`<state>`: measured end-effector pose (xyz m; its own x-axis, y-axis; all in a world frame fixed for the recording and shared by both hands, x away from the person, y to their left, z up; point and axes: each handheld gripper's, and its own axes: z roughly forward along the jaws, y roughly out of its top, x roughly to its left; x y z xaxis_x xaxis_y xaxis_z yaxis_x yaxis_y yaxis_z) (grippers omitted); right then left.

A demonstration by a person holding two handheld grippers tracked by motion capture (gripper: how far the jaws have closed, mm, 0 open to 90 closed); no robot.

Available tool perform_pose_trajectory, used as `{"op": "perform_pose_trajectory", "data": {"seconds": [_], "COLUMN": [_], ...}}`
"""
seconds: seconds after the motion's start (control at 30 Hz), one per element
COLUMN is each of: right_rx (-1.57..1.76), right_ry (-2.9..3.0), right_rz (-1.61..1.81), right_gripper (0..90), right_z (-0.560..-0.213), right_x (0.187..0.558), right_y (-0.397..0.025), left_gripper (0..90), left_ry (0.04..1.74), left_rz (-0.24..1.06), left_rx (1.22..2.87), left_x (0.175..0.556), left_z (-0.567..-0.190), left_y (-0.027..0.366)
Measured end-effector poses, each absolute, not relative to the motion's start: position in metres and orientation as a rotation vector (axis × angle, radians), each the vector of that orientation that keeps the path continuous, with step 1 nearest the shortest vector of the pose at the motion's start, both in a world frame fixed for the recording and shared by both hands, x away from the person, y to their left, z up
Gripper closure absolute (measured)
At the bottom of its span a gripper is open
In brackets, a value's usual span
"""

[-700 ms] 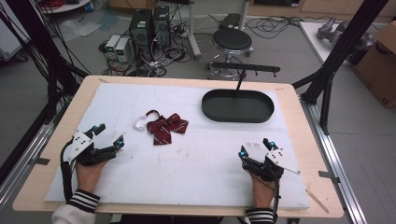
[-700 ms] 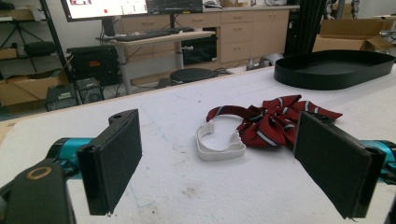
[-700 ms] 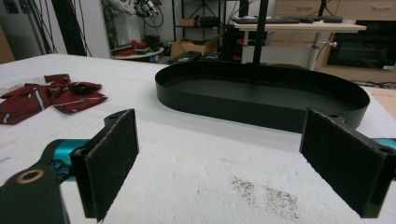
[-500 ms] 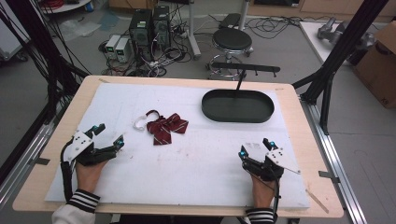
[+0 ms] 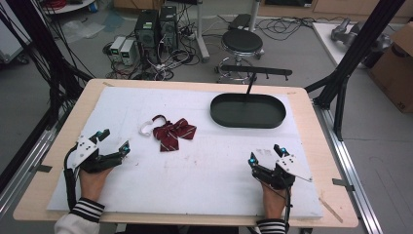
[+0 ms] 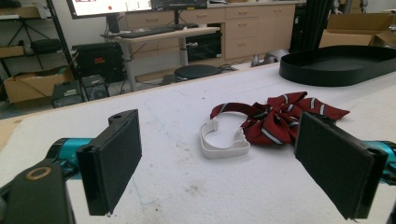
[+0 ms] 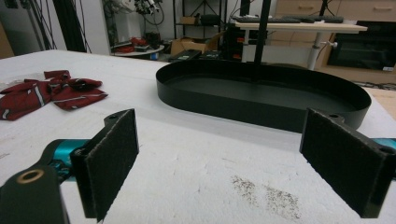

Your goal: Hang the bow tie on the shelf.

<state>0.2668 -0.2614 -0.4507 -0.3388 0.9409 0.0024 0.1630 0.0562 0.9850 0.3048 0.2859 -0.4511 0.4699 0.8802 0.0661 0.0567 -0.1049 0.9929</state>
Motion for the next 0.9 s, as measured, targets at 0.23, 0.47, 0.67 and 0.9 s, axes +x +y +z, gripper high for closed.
{"op": "perform_pose_trajectory", "data": {"seconds": [0.23,0.47,0.67,0.9], "right_rx": [1.129,1.127,1.124,1.125], "right_ry": [1.604,1.603,1.604,1.603], "right_rz": [1.352,1.35,1.349,1.35], "right_gripper": [10.7,10.8,10.7,10.7], "right_z": [-0.4508,-0.4508,-0.4508,-0.4508], "right_x": [0.2666,0.2665,0.2665,0.2665], "right_y": [-0.2611,-0.261,-0.2611,-0.261], "left_gripper": [15.4,15.4,15.4,15.4], "left_ry": [0.856,0.857,0.855,0.856], "left_rz": [0.857,0.855,0.857,0.859], "left_rx": [1.516,1.516,1.518,1.514], "left_x": [0.305,0.3049,0.3048,0.3047], "left_z": [-0.4513,-0.4512,-0.4512,-0.4514], "left_y": [0.2859,0.2862,0.2862,0.2859]}}
